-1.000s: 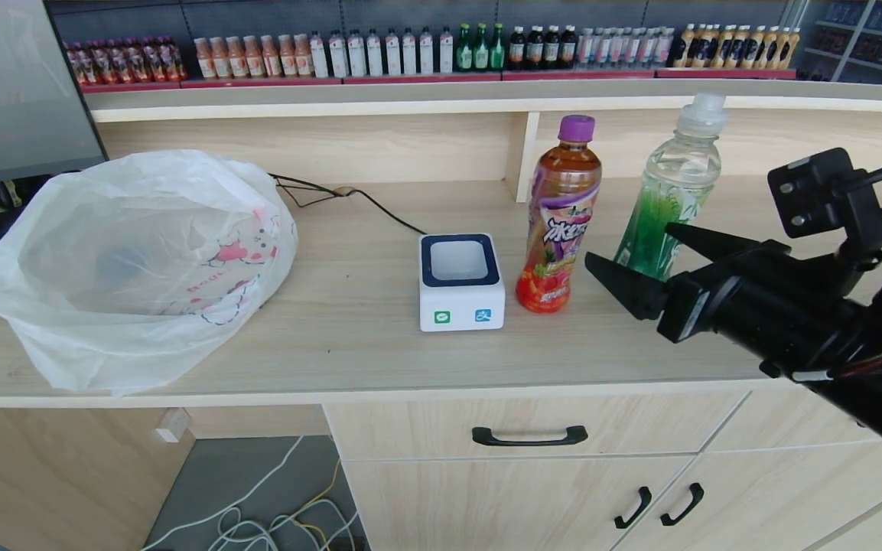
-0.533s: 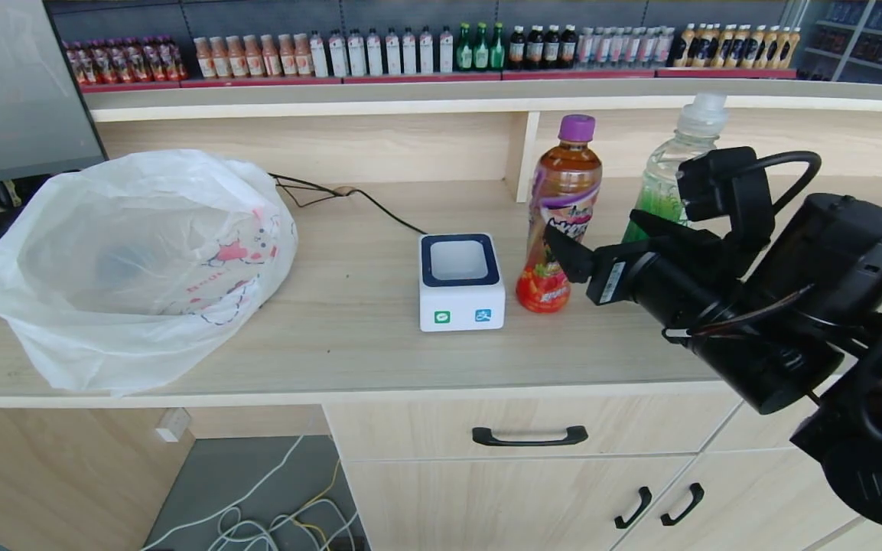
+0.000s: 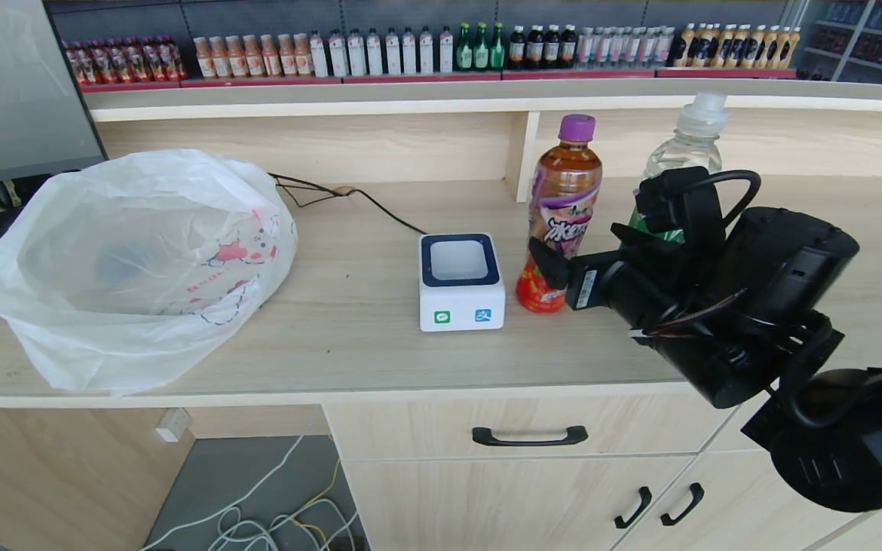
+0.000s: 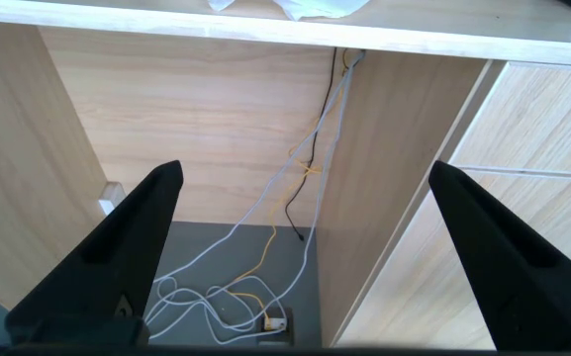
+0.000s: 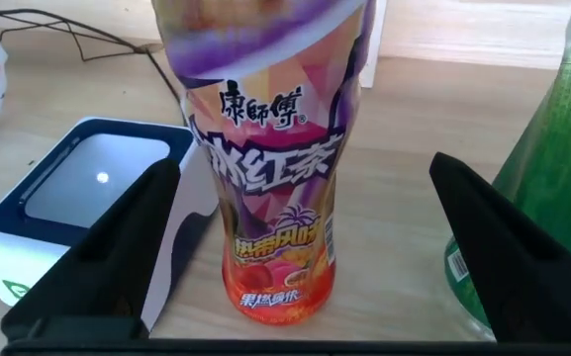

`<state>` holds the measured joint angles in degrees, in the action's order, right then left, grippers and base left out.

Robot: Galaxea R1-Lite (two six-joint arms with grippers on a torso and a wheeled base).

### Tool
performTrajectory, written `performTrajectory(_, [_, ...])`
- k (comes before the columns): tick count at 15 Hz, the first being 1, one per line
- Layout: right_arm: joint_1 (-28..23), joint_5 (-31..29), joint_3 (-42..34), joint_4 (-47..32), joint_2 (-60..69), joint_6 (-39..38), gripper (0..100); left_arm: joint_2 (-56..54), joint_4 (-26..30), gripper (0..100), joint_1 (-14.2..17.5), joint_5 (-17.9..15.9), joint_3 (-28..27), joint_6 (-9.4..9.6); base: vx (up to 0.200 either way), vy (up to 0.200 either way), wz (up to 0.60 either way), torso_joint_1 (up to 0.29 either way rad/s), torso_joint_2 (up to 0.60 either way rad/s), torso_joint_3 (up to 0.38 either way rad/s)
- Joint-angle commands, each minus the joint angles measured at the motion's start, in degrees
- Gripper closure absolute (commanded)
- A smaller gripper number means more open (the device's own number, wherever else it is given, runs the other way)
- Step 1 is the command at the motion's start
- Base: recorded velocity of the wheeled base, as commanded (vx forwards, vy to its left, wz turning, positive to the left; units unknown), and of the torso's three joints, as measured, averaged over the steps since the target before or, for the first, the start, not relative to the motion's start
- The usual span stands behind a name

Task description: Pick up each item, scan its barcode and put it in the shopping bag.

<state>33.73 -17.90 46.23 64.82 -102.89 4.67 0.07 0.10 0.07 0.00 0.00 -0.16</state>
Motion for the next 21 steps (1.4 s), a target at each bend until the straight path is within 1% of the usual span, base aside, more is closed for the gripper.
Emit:
performTrajectory(1, [-0.2, 0.0, 1.9, 0.7, -2.1, 0.0, 0, 0.0, 0.0, 0, 0.0, 0.0, 0.0, -0.02, 0.000, 0.000, 0.00, 0.000, 0.00, 0.000])
performTrajectory(5, [-0.5, 0.1, 4.6, 2.2, -5.2, 0.0, 0, 0.0, 0.0, 0, 0.0, 0.0, 0.0, -0.02, 0.000, 0.000, 0.00, 0.000, 0.00, 0.000])
performTrajectory(9, [-0.5, 0.1, 10.2, 2.0, -8.8, 0.1, 0, 0.0, 0.0, 0, 0.0, 0.0, 0.0, -0.02, 0.000, 0.000, 0.00, 0.000, 0.00, 0.000])
performTrajectory(21, [-1.1, 0.1, 12.0, 1.8, -9.6, 0.4, 0, 0.0, 0.0, 0, 0.0, 0.0, 0.0, -0.02, 0.000, 0.000, 0.00, 0.000, 0.00, 0.000])
